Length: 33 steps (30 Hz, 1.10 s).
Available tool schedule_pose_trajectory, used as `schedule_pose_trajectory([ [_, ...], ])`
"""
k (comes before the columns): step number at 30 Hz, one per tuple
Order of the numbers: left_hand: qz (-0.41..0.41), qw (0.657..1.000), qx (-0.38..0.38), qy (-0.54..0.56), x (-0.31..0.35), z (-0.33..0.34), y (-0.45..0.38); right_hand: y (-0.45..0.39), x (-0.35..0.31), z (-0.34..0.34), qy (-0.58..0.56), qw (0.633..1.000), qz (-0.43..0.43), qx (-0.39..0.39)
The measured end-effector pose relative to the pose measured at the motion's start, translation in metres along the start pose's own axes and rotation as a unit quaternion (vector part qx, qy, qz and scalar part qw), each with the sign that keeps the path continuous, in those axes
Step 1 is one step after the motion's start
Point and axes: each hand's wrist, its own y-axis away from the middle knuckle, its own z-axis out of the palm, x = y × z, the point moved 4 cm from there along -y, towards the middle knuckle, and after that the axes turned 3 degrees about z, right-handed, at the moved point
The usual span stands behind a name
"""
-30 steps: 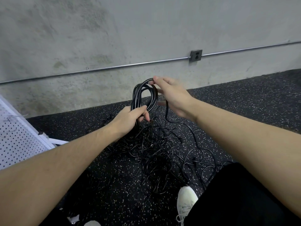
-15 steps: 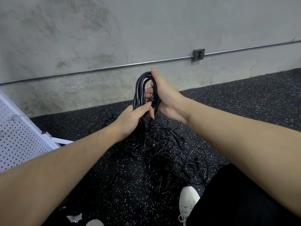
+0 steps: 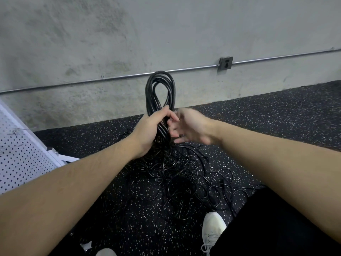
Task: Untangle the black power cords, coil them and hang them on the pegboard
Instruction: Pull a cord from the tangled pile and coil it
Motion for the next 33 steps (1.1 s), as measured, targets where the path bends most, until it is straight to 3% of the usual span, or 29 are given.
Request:
schedule_pose_trajectory([
  [3,-0.002,0.998,0.024,0.065,0.004,-0.006,-0.002,-0.001,0.016,0.004,0.163,0.984,0.054,-0.047],
  [9,-0.005,0.996,0.066,0.055,0.002,-0.016,-0.005,0.006,0.018,-0.001,0.295,0.95,0.072,-0.065],
  [15,-0.004,0.991,0.134,0.009,0.0,-0.034,-0.009,0.01,0.011,-0.021,0.38,0.922,0.064,-0.031],
  [20,-0.045,0.981,0.18,-0.062,-0.003,-0.047,-0.007,0.015,0.006,-0.029,0.29,0.957,-0.011,-0.024],
  [23,-0.073,0.973,0.189,-0.111,-0.007,-0.055,-0.003,0.022,-0.005,-0.023,0.304,0.95,-0.069,-0.004],
  [28,-0.096,0.968,0.14,-0.182,-0.01,-0.051,-0.004,0.024,-0.02,-0.008,0.33,0.926,-0.161,0.086],
  [33,-0.112,0.967,0.099,-0.205,-0.007,-0.03,0.001,0.022,-0.029,-0.009,0.243,0.943,-0.166,0.153],
])
